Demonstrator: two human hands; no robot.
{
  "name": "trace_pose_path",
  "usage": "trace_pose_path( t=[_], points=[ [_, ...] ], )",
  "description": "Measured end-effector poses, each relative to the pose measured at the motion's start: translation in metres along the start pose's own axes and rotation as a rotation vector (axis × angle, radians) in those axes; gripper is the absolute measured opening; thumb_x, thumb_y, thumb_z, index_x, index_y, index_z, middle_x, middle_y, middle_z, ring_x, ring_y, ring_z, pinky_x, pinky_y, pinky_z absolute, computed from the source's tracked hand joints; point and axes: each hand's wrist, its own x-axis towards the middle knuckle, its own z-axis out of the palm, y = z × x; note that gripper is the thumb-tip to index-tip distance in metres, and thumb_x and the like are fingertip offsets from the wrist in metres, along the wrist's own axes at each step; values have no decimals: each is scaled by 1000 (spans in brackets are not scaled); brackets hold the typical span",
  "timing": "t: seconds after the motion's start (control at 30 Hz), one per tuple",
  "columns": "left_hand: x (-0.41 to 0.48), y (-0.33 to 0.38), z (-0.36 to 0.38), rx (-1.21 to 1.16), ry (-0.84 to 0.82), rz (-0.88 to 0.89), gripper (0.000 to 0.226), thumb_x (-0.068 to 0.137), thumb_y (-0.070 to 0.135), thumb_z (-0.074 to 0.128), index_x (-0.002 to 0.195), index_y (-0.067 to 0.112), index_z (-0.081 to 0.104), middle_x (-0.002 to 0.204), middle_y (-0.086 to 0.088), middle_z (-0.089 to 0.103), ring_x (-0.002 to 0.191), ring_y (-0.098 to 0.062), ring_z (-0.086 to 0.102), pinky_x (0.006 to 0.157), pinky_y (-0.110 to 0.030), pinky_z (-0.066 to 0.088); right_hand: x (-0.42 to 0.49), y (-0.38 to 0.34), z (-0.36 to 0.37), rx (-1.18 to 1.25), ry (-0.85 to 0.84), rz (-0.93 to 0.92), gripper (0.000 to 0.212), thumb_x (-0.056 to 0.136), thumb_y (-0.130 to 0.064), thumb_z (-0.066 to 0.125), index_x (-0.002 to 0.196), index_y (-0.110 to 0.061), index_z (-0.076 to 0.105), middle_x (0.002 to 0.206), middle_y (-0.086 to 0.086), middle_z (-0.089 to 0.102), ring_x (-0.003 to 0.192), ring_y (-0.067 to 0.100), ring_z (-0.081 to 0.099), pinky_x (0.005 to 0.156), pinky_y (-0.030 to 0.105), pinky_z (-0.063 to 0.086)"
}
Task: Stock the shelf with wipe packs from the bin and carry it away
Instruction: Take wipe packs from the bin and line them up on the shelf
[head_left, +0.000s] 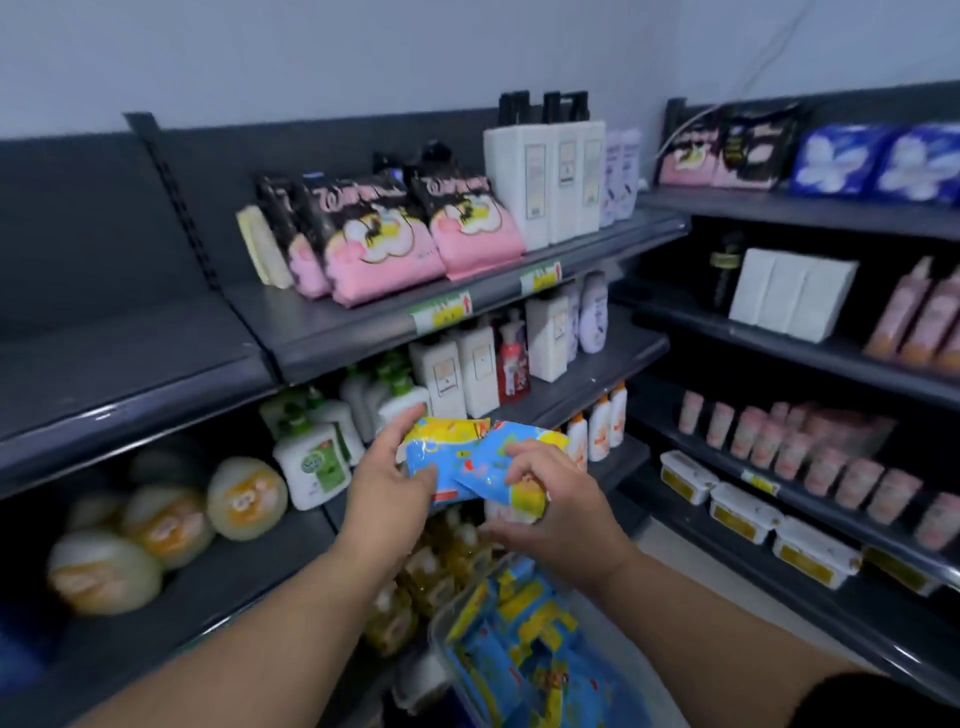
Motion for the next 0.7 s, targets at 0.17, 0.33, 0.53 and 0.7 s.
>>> trace_pose_path(
  t=[0.17, 0.33, 0.53, 0.7],
  points=[
    [-16, 43, -62, -22, 77, 95, 67, 82, -15, 52, 124, 38, 54, 92, 8, 71, 67, -12, 61, 70, -42, 56, 21, -70, 6, 37, 37, -66, 16, 86, -24, 68, 96, -29, 57, 120, -13, 57, 116, -5, 46, 95, 19, 38],
    [-32, 74, -140, -75, 131, 151, 64, 84, -17, 49, 129, 28, 52, 102, 5, 69, 80, -12, 67, 66, -26, 58, 42, -146, 28, -13, 15, -209, 53, 87, -3, 62, 129, -34, 53, 155, -19, 8, 136, -16, 6, 102, -1, 20],
    [-57, 95, -244, -119, 197, 227, 60, 87, -17, 49, 128, 27, 50, 94, 7, 69, 65, 2, 64, 60, -17, 54, 64, -245, 82, -19, 10, -297, 68, 84, 6, 55, 141, -29, 43, 158, -13, -6, 130, -25, -4, 93, -10, 10],
    [-71, 102, -324, -73, 287, 291, 57, 86, -14, 52, 126, 27, 51, 89, 17, 64, 54, 3, 56, 55, -10, 48, 75, -303, 133, 52, 94, -218, 57, 80, 6, 55, 130, -23, 57, 126, 0, 61, 103, 14, 59, 82, 7, 35]
  ],
)
